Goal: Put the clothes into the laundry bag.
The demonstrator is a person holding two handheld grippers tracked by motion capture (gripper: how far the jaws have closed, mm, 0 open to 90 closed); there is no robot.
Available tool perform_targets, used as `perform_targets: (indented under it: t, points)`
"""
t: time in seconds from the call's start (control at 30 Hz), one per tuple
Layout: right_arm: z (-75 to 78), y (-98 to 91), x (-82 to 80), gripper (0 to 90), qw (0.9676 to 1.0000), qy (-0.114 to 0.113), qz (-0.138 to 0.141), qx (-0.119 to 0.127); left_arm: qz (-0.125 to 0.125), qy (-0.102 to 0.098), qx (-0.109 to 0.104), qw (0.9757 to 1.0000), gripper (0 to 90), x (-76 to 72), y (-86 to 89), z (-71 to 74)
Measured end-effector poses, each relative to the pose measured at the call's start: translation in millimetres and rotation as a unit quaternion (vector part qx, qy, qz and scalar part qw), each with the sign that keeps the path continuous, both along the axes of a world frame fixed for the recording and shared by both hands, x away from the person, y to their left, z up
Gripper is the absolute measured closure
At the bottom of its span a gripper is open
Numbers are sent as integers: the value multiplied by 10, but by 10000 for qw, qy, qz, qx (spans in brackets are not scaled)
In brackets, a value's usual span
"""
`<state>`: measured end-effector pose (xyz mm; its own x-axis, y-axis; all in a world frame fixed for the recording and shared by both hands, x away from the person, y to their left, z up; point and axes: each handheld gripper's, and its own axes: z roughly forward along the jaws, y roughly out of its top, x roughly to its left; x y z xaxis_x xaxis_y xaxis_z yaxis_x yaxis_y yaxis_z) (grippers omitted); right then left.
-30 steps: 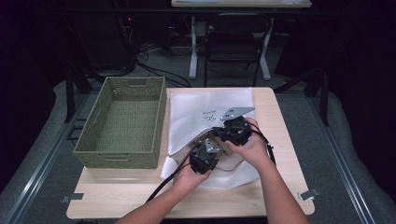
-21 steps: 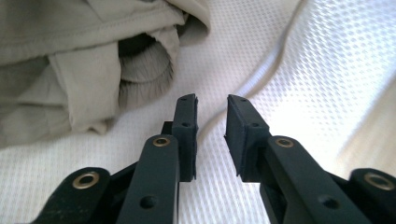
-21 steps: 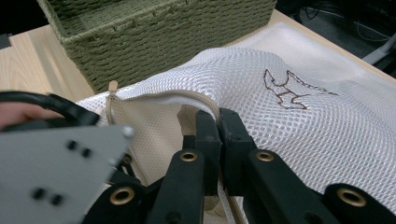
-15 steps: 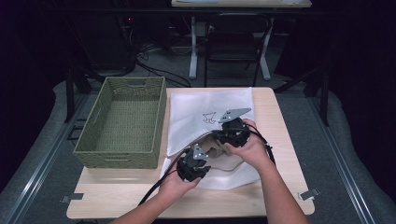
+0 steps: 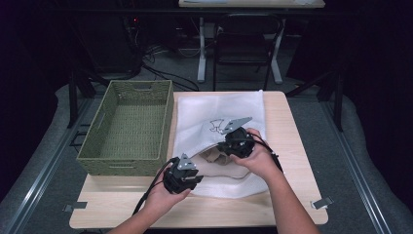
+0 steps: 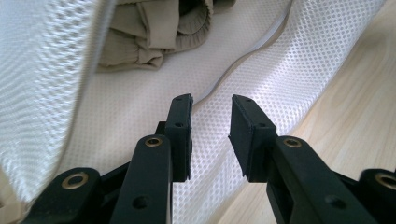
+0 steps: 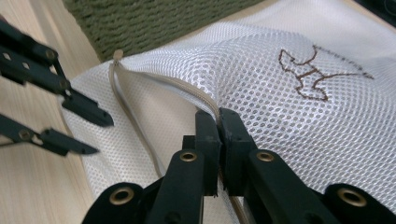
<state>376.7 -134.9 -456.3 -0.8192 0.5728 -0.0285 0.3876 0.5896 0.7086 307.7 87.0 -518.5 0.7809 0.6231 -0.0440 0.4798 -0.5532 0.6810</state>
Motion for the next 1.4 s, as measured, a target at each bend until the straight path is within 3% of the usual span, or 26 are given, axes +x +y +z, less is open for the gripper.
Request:
perform_targets:
  t: [0.23,0.4,0.53,0.77,1.27,1.4]
  points:
    - [-118,-57,-51,868,9999,36,-107,39,-2,-20,-204,9998,651,-37,161,23]
    - [-186,-60,-97,865,9998,-45,-183,59,9,-79,-205,9998,641,-79,252,1]
    - [-292,-41,-135,866,9998,-103,-191,10,-60,-27,-246,9997,635,-81,308,-30]
    - [-448,-25,-161,864,9997,-30,-242,-23,51,67,-367,9993,634,-45,364,-99]
    - [-547,-27,-211,863,9997,-36,-243,-64,70,99,-398,9991,617,-40,428,-119]
    - [-555,-31,-213,853,9997,-18,-244,-32,41,28,-374,9993,599,-39,434,-130]
